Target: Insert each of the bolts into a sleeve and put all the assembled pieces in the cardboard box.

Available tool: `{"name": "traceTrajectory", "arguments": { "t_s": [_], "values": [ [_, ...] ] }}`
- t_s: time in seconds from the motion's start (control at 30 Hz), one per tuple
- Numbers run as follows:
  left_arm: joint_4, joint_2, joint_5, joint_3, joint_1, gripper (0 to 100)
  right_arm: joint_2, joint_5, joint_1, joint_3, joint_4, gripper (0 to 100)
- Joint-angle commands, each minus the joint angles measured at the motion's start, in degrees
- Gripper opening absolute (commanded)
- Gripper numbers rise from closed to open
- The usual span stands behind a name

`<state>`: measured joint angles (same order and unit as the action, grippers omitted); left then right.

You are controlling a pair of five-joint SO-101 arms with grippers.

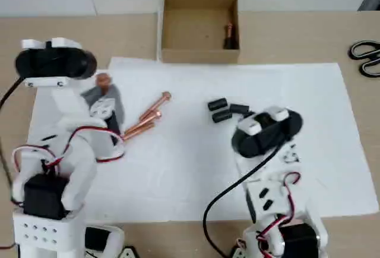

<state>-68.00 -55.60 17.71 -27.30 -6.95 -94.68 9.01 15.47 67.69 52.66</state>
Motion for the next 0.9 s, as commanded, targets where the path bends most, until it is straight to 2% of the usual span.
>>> {"name": "traceTrajectory", "arguments": {
  "t_s": [0.0,0.13,0.33,0.5,0.67,0.87],
  "values": [
    [10.2,-1.1,4.0,-2.4,-5.2,1,-0.8,-1.2,2.8,3.7,-5.3,0.3],
    [19.0,-1.4,6.3,-8.7,-8.1,1,-1.3,-1.7,3.4,9.0,-8.0,0.3],
    [26.9,-1.4,8.2,-15.3,-10.1,1,-0.8,-10.2,11.4,11.2,-8.3,0.3],
    [35.0,-1.4,8.1,-21.8,-14.5,1,-1.4,-11.7,13.1,14.2,-8.3,0.3],
    [36.7,-1.2,8.0,-24.3,-15.1,1,-1.4,-12.4,18.7,14.2,-8.8,0.3],
    [36.5,-1.1,8.2,-26.3,-19.3,1,-1.4,-12.0,18.8,14.4,-11.1,0.3]
  ]
}}
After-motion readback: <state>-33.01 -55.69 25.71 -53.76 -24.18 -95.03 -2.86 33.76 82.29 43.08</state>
